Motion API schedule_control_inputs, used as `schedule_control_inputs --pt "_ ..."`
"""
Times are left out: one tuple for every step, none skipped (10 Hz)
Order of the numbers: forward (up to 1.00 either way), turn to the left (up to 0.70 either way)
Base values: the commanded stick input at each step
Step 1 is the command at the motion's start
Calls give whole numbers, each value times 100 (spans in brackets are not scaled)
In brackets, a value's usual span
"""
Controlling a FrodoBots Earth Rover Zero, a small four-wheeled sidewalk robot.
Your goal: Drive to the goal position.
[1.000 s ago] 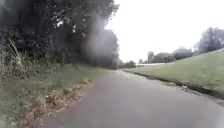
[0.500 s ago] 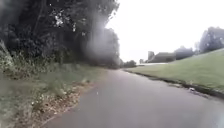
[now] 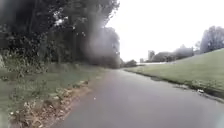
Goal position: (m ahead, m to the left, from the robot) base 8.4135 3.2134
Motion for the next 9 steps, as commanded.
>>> schedule_control_inputs --pt "70 0" --pt "70 0" --pt "70 0" --pt "70 0" --pt "70 0" --pt "70 0" --pt "70 0" --pt "70 0" --pt "70 0"
